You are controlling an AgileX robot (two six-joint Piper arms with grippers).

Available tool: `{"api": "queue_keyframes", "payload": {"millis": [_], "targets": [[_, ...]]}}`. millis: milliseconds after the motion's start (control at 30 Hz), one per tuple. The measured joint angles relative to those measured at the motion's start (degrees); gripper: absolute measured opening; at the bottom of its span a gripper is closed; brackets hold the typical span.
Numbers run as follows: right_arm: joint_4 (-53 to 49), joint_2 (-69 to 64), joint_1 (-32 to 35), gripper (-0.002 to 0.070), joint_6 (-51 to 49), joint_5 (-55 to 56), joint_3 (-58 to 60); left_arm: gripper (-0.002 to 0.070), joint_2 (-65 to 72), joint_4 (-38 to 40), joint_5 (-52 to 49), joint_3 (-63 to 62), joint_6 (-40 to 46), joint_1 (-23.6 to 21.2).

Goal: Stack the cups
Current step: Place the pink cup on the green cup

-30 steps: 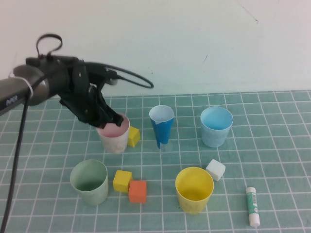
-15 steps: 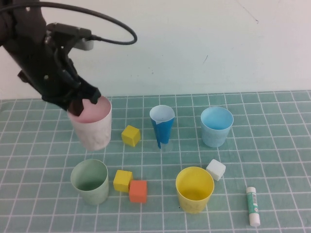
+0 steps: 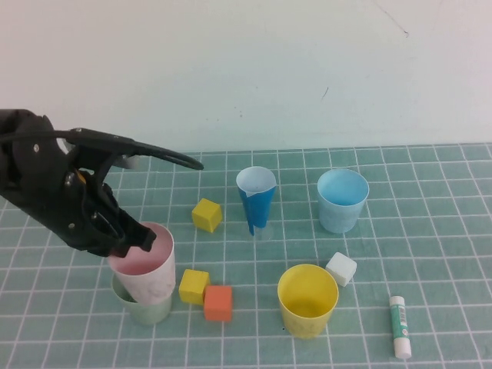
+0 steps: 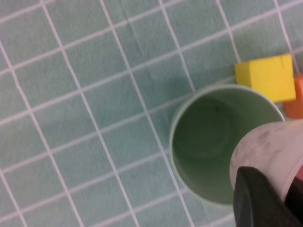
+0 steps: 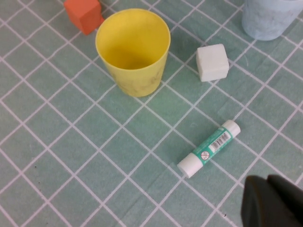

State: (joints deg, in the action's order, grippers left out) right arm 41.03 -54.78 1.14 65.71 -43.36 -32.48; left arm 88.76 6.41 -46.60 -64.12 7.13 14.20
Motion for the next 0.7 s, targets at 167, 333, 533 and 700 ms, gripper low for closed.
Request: {"api": "queue_keyframes", "payload": {"millis": [167,333,533,700], "targets": [[0.00,0.00,0.00,-0.0003,0.00,0.00,0.00,0.0011,0.00,0.00,5.48,0.68,-0.14,-0.13],[0.00,0.00,0.00,-0.0003,0.00,0.00,0.00,0.0011,0.00,-1.82,5.80,0.68,-1.44,-0.13],[0.00,0.00,0.00,-0.0003,0.00,0.64,0.00,0.0011,0.00,-7.94,4.34,0.68,-5.13,-0.13],[0.00,0.00,0.00,-0.0003,0.00,1.68,0.00,0.0011,0.00,-8.04,4.34,0.68,-5.92,-0.13]]}}
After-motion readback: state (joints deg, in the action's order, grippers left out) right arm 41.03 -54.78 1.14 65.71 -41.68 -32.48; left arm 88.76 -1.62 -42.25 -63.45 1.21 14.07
